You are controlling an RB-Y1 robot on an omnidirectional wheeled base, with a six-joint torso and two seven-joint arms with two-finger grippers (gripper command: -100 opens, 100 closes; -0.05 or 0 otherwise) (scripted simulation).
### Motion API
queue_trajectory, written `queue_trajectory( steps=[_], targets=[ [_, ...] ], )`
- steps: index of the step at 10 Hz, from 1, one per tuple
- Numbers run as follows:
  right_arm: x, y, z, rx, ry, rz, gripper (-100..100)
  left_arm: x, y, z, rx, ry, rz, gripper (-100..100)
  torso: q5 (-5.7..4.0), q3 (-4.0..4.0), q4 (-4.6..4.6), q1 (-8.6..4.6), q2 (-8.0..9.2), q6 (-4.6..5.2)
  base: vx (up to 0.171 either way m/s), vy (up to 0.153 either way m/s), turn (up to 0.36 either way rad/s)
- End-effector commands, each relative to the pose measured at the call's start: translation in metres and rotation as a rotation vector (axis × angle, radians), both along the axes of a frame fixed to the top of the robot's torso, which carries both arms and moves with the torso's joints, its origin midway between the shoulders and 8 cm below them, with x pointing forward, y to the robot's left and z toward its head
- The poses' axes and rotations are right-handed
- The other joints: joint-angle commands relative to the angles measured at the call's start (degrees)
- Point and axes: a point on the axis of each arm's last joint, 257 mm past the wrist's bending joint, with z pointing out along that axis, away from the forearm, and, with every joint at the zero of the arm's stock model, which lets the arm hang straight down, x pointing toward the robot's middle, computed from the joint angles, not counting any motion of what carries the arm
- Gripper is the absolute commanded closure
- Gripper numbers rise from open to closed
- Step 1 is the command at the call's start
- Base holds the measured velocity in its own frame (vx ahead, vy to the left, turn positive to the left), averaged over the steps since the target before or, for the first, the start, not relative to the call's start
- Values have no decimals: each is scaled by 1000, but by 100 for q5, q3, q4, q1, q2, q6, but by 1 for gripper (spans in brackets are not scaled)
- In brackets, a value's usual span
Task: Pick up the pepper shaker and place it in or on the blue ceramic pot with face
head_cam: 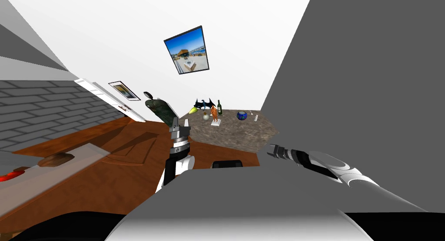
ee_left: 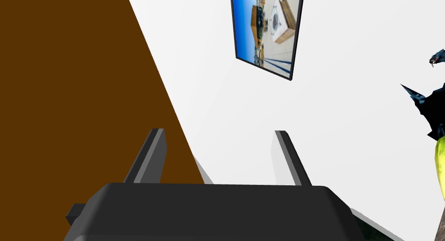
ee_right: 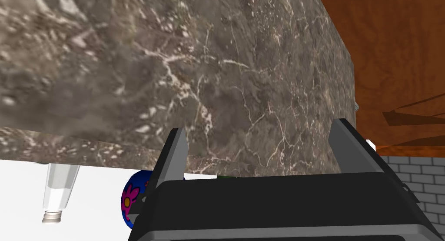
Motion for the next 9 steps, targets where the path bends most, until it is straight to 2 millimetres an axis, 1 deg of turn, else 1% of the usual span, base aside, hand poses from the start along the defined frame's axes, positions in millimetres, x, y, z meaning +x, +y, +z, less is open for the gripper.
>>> queue_trajectory(
  steps=[1,2,3,4,5,6,9],
  targets=[
    [0,0,0,0,0,0,-100,0,0,0,0,0,0,0,0,0,0,0,0,0,-18,16,-53],
    [0,0,0,0,0,0,-100,0,0,0,0,0,0,0,1,3,1,3,4,0,0,0,0],
    [1,-11,5,-61,4,41,-100,0,0,0,0,0,0,0,1,1,1,0,1,-2,15,-23,52],
    [0,-16,6,-90,8,60,-100,0,0,0,0,0,0,0,0,-3,0,-8,-6,-3,23,-31,81],
    [0,-16,6,-90,8,60,-100,0,0,0,0,0,0,0,-2,-6,-2,-12,-10,-4,15,-27,68],
    [0,-22,9,-123,13,81,-100,0,0,0,0,0,0,0,-2,-5,-2,-12,-9,-3,6,-21,57],
    [0,-22,9,-123,13,81,-100,0,0,0,0,0,0,0,-1,0,0,-3,0,0,-4,-7,13]
  ],
)
